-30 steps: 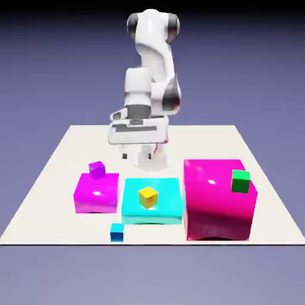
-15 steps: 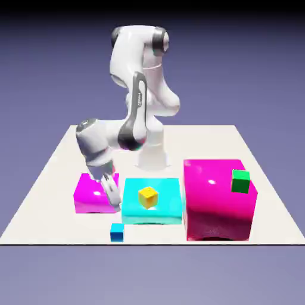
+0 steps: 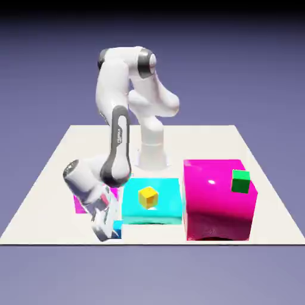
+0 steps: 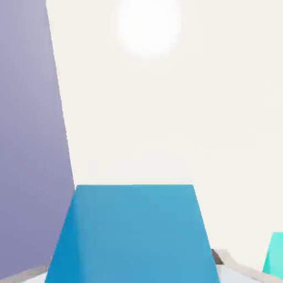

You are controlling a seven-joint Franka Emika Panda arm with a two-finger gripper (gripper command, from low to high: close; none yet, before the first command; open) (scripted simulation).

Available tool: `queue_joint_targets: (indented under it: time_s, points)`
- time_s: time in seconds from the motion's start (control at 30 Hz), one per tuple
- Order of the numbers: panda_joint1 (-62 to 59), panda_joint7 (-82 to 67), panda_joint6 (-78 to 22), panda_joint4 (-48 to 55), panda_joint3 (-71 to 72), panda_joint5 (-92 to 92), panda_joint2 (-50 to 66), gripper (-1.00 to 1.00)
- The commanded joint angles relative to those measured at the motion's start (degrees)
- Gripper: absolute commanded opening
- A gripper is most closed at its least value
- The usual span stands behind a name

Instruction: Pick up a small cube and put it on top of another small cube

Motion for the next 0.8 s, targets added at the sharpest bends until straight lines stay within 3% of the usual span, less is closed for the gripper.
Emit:
queue_joint_targets:
  time_s: [0.0,0.53,0.73,0.77]
  points:
    - [0.75,-2.38,-1.66,-1.10,-1.93,-2.37,-2.08,-1.00]
    - [12.35,-41.04,-27.05,-18.34,-32.07,-37.20,-34.63,-1.00]
    - [12.12,-42.40,-16.00,-25.70,-32.51,-36.03,-30.51,-1.00]
    - [12.12,-42.40,-16.00,-25.70,-32.51,-36.03,-30.51,1.00]
